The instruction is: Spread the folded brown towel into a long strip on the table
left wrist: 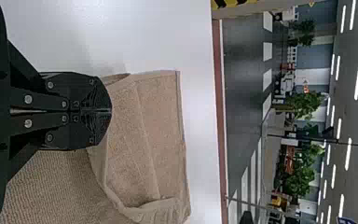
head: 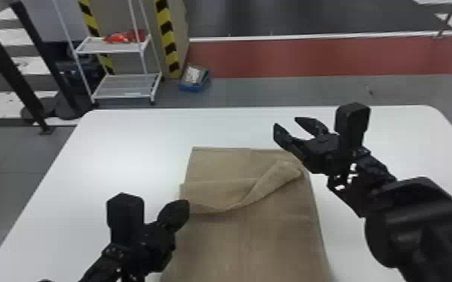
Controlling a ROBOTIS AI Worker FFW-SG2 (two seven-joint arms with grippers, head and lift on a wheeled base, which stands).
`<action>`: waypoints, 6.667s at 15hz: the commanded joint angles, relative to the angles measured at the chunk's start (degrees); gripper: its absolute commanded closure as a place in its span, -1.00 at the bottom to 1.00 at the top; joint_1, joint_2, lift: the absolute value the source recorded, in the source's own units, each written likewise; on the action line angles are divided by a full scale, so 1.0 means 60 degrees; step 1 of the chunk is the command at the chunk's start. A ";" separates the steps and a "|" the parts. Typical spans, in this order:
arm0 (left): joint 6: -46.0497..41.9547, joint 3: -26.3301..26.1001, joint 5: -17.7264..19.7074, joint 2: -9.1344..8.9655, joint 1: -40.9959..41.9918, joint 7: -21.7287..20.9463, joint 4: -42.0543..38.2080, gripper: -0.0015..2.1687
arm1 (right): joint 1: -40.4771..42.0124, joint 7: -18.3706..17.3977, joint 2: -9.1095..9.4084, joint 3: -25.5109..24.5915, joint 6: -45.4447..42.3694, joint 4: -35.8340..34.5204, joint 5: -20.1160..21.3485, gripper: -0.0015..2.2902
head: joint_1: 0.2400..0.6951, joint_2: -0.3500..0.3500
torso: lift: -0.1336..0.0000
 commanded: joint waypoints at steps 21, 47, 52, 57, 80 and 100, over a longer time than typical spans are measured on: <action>-0.0753 -0.0099 0.0011 0.0000 -0.0304 -0.0186 0.0868 0.27 | -0.2360 0.1458 0.0856 0.0710 -0.1128 0.5230 0.1259 -0.54 | 1.00 0.42 | -0.84; -0.0753 -0.0275 -0.0135 -0.0029 -0.0143 -0.0054 0.0457 0.27 | 0.1405 0.0872 -0.0214 -0.1942 0.2124 -0.1127 0.2138 0.29 | 1.00 0.09 | -0.84; -0.0753 -0.0363 -0.0165 -0.0073 -0.0187 -0.0084 0.0516 0.27 | 0.3031 0.0477 -0.0214 -0.2982 0.2358 -0.2592 0.2094 0.27 | 1.00 -0.19 | -0.84; -0.0753 -0.0378 -0.0179 -0.0073 -0.0158 -0.0069 0.0501 0.27 | 0.3822 -0.0446 -0.0184 -0.3406 0.2651 -0.4057 0.2124 -0.77 | 1.00 -0.38 | -0.84; -0.0724 -0.0524 -0.0267 0.0000 -0.0451 -0.0054 0.0941 0.27 | -0.2653 0.0960 0.0548 -0.0711 -0.1157 0.5582 0.1757 -0.58 | 1.00 0.05 | -0.84; -0.0812 -0.0480 -0.0282 0.0000 -0.0451 -0.0069 0.1058 0.27 | -0.3444 0.1092 0.0402 -0.0960 -0.1011 0.7091 0.1728 -0.28 | 1.00 -0.01 | -0.84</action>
